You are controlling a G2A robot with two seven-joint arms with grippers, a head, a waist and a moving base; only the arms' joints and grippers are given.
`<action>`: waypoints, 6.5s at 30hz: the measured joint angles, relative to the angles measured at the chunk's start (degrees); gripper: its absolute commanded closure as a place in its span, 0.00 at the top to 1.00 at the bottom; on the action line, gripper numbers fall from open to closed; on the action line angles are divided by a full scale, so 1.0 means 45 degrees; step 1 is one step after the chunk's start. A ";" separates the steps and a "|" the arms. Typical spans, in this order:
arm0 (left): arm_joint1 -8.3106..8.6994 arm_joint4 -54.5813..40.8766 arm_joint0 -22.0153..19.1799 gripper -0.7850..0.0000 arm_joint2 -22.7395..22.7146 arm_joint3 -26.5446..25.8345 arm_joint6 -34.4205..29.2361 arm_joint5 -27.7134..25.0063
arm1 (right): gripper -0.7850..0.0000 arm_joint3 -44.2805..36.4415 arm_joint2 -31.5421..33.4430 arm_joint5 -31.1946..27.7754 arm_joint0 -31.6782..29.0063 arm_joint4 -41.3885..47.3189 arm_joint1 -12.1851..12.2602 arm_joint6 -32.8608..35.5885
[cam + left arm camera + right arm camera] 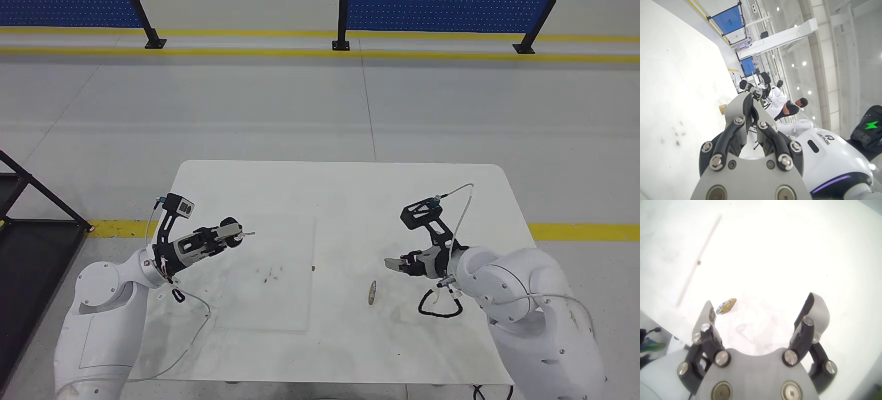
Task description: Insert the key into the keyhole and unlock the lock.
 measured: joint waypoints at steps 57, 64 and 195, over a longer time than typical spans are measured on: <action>0.0000 0.0000 0.0000 0.00 0.0000 0.0000 0.0000 0.0000 | 1.00 0.2137 -0.6911 0.3460 0.4547 0.1968 0.1629 0.1901; 0.0000 0.0000 0.0000 0.00 0.0000 0.0000 0.0000 0.0000 | 1.00 0.2843 -0.7571 0.3630 0.4863 0.2079 0.1366 0.1729; -0.0223 0.0711 -0.1441 0.00 0.3860 -0.0003 0.0317 -0.0010 | 0.00 0.4454 -0.3160 -0.2000 0.0603 1.7874 0.1670 -0.7342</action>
